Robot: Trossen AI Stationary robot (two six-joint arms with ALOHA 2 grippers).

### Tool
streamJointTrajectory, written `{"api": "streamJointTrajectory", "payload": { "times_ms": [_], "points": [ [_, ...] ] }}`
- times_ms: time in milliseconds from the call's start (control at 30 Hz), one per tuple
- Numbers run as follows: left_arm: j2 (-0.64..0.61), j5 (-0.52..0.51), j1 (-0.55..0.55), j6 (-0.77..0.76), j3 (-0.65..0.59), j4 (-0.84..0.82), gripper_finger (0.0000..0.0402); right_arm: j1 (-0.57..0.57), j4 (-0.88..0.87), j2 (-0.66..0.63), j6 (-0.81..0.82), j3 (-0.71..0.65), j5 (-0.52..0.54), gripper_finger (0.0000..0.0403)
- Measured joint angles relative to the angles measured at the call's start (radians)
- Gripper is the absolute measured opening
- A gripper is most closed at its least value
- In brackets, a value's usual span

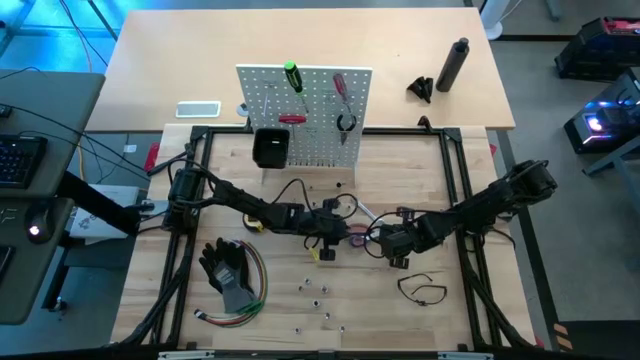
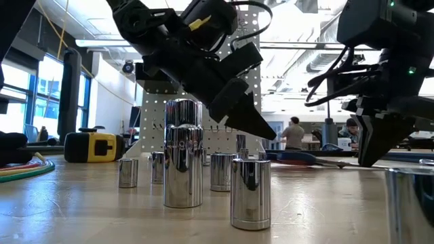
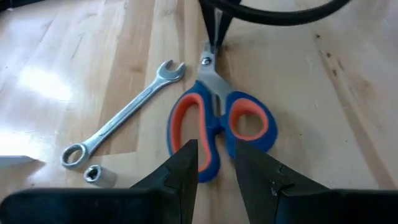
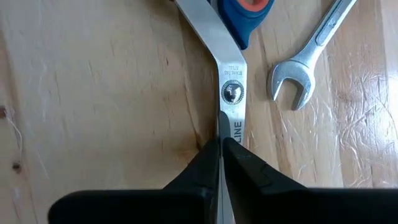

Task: Hang tools onto peg board
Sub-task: Hang the blue scissors on the white peg board

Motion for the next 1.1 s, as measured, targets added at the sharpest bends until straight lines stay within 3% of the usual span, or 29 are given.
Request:
{"api": "streamJointTrajectory", "payload": {
  "times_ms": [233, 500, 800, 967, 1100],
  "points": [
    [0.0, 0.002, -0.017, 0.22, 0.0, -0.013, 0.0102, 0.0, 0.008, -0.01, -0.01, -0.001, -0.003, 0.0014],
    [0.001, 0.004, -0.069, 0.448, 0.0, 0.012, 0.0134, 0.0, 0.042, -0.009, -0.01, -0.002, 0.001, 0.0014],
    [0.114, -0.033, -0.07, 0.49, 0.003, 0.107, 0.016, 0.0, 0.062, -0.008, -0.007, -0.002, 0.006, 0.0014],
    [0.13, -0.105, -0.079, 0.466, 0.003, 0.16, 0.0161, -0.001, 0.08, -0.008, -0.01, -0.003, 0.006, 0.0014],
    [0.126, -0.098, -0.076, 0.481, 0.008, 0.15, 0.0161, -0.015, 0.096, -0.008, -0.022, -0.003, -0.017, 0.0014]
  ]
}}
